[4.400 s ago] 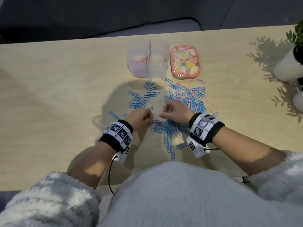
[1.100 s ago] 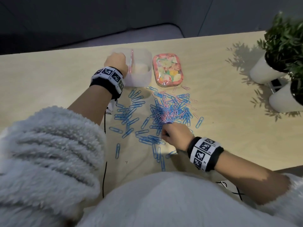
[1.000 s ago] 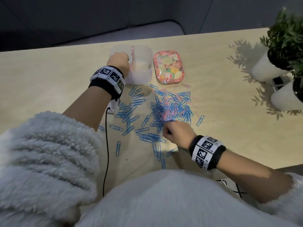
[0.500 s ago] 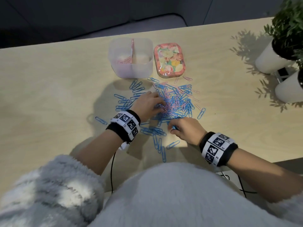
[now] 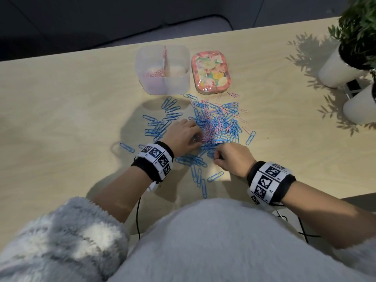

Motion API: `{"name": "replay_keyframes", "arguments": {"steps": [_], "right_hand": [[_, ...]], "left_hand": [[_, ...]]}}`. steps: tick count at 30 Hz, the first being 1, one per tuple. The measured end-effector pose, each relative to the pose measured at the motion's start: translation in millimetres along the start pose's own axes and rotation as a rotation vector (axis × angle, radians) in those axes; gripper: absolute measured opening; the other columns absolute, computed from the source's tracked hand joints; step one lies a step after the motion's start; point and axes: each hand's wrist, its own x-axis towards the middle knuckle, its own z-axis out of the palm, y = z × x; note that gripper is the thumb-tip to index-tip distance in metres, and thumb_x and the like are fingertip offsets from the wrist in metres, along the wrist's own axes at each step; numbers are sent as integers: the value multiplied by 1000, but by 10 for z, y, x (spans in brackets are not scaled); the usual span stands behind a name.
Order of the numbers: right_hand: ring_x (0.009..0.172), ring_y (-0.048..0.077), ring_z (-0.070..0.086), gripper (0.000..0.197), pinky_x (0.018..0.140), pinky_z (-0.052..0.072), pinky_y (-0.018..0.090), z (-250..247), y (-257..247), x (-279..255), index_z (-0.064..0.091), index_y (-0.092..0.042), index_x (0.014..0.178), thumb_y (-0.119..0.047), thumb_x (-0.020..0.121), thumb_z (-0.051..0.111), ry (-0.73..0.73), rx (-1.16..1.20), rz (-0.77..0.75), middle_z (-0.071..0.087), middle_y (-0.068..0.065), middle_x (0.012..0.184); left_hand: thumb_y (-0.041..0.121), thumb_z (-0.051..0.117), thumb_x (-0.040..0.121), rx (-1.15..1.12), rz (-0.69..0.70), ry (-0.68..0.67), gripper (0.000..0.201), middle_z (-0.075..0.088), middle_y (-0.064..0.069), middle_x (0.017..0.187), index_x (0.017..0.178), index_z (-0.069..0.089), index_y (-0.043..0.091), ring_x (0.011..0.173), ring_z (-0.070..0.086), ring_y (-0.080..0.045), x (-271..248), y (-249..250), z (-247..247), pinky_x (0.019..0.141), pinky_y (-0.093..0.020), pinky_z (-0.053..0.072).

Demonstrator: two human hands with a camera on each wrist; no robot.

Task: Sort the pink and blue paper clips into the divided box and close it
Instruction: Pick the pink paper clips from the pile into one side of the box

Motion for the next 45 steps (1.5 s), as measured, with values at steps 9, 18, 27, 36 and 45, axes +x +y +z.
{"name": "replay_keyframes", "arguments": {"steps": [9, 18, 27, 36, 45], "right_hand": [[97, 30, 62, 12, 69, 36, 29, -15, 65, -77, 61, -20, 91, -30, 84, 61, 59, -11, 50, 69, 6, 95], [84, 29, 62, 9, 67, 40, 32, 14, 210, -57, 62, -21, 86, -24, 86, 54, 55, 66, 17, 69, 3, 79], [32, 0, 34, 29, 33, 25, 11, -751, 91, 339, 45, -12, 64, 4, 88, 41, -16, 963, 53, 47, -8, 38], [37, 13, 40, 29, 37, 31, 16, -1552, -882, 1537, 44, -8, 71, 8, 90, 28, 50, 1398, 63, 38, 7, 56], [65, 11, 29, 45, 55, 23, 26, -1471, -1389, 2024, 48, -13, 93, -55, 93, 32, -133, 1527, 144, 30, -1, 71]], "left_hand": [[13, 65, 82, -406, -168, 54, 15, 66, -9, 88, 93, 62, 5, 82, 59, -25, -89, -127, -84, 77, -33, 46], [7, 48, 93, -746, -388, 81, 15, 57, 3, 71, 81, 57, 12, 66, 53, -10, -170, -354, -242, 62, -9, 43], [22, 47, 95, -957, -521, 146, 22, 46, 0, 64, 73, 48, 20, 47, 53, 1, -166, -341, -284, 48, -11, 39], [7, 35, 97, -855, -506, 216, 21, 42, 0, 62, 88, 52, 17, 56, 40, -14, -259, -470, -378, 57, -23, 37], [17, 44, 92, -285, -620, 482, 44, 60, -12, 83, 134, 32, 17, 79, 57, -33, -38, -695, -727, 64, -34, 39]]}}
